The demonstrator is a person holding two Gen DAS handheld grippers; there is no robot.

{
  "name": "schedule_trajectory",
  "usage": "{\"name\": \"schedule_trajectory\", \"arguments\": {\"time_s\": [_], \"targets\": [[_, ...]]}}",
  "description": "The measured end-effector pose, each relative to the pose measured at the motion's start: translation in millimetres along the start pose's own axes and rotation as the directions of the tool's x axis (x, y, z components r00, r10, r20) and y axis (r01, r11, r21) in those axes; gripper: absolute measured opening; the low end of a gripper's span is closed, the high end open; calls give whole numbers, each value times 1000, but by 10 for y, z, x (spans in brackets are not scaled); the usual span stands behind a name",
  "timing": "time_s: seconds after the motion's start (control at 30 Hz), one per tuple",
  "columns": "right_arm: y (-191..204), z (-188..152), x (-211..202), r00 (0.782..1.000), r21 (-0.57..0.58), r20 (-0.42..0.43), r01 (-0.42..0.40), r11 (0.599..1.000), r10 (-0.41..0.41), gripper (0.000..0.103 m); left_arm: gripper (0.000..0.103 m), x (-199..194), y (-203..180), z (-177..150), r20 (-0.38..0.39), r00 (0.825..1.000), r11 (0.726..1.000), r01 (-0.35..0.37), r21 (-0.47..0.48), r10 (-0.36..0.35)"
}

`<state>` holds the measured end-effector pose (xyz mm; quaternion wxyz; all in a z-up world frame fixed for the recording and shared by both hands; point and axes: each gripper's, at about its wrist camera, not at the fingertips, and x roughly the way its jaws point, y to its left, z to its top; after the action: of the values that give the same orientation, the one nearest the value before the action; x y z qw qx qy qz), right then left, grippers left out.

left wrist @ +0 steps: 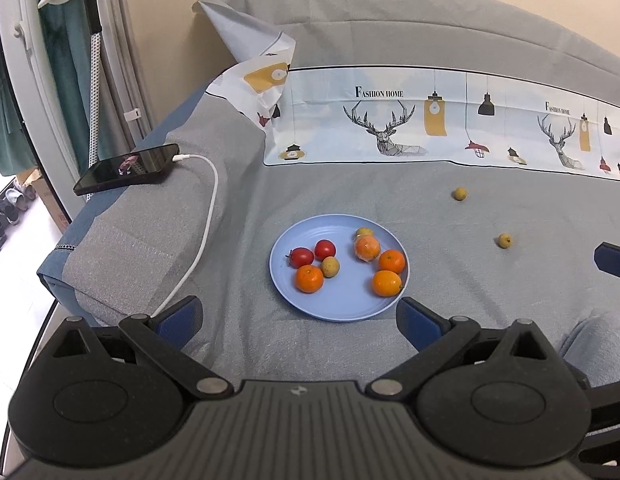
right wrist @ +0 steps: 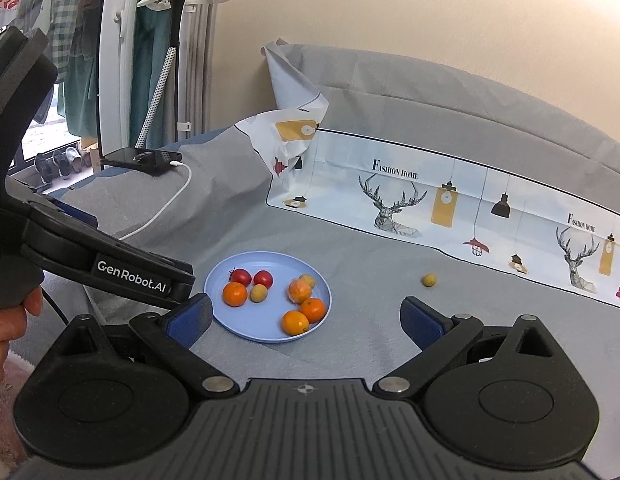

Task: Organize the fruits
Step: 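Open the left tool over the plate and lift both tools away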

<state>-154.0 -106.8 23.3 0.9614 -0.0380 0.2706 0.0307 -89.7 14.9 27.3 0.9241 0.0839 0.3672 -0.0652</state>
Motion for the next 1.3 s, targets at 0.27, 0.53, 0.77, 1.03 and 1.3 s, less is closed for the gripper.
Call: {"name": "schedule_trajectory", "arguments": {"time_s": [0.27, 0.53, 0.77, 1.03, 1.3], "targets": [[-1, 14, 30, 1000, 3, -12, -6, 1000, 6, 100, 103, 0, 14, -9, 1, 1000, 1000, 3, -1, -3], [2, 15, 32, 1000, 4, -13, -6, 1000, 6, 100, 103, -3, 16, -16, 0, 1000, 1000, 4, 2, -4], [12, 2, 71, 1000, 4, -27, -15, 1000, 15, 100, 103, 5, 29, -11, -2, 1000, 1000, 0, 0, 0], [-5, 0, 208, 997, -2, -62, -41, 999, 41, 100, 103, 100, 51, -1, -20, 1000, 1000, -9, -4, 9], [-97, -63, 391, 992, 42, -109, -57, 998, 61, 100, 103, 336, 2, -7, -87, 996, 1000, -9, 21, 11]]}}
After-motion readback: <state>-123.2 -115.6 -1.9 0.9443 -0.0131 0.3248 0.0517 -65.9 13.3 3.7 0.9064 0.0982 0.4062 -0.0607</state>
